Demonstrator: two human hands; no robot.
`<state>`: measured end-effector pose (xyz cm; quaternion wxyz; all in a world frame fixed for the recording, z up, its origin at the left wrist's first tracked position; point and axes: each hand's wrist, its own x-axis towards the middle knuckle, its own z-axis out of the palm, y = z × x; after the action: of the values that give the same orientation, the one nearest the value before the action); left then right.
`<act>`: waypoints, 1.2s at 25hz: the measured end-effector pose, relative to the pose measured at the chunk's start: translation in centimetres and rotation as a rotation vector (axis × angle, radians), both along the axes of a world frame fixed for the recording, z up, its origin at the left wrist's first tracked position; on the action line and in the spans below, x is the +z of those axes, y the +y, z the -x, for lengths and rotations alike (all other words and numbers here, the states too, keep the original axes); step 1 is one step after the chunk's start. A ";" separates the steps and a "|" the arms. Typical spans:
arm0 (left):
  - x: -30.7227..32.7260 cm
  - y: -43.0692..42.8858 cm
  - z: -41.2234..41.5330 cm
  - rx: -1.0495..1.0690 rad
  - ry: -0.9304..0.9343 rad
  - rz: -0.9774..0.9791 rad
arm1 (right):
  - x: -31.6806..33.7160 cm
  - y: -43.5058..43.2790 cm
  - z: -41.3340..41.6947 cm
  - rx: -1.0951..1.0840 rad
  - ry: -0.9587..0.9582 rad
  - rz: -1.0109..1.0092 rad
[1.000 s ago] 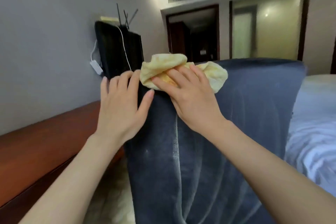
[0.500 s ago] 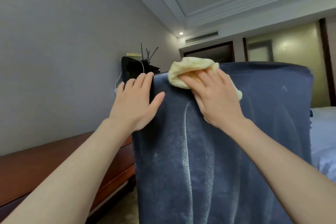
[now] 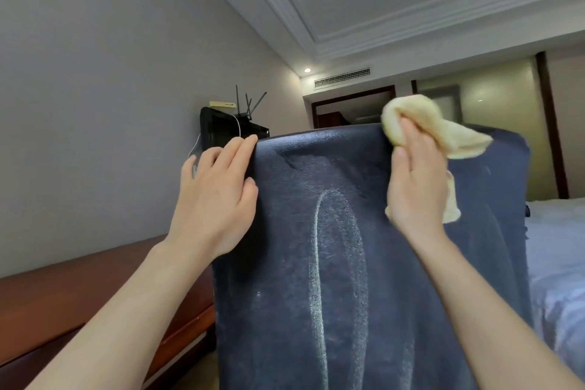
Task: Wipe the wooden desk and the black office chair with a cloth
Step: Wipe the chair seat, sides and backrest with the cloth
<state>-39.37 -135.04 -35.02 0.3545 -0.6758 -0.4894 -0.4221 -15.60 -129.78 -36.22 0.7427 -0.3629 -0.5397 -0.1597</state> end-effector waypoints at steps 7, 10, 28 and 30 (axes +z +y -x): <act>-5.3 0.7 2.4 -0.373 -0.224 0.065 | 1.5 -2.4 9.4 -0.122 -0.641 -0.168; -9.5 1.3 3.6 -0.364 -0.380 0.140 | 2.0 -2.2 12.6 -0.232 -0.871 -0.233; -19.4 0.9 6.4 -0.358 -0.550 0.583 | -2.7 -0.2 8.4 -0.531 -1.179 -0.257; -19.6 0.2 6.7 -0.342 -0.520 0.613 | 0.1 -0.6 9.9 -0.581 -1.117 -0.204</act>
<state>-46.02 -134.84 -54.61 -0.0725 -0.6922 -0.5462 -0.4661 -25.48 -130.40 -36.14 0.3066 -0.2839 -0.7072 -0.5703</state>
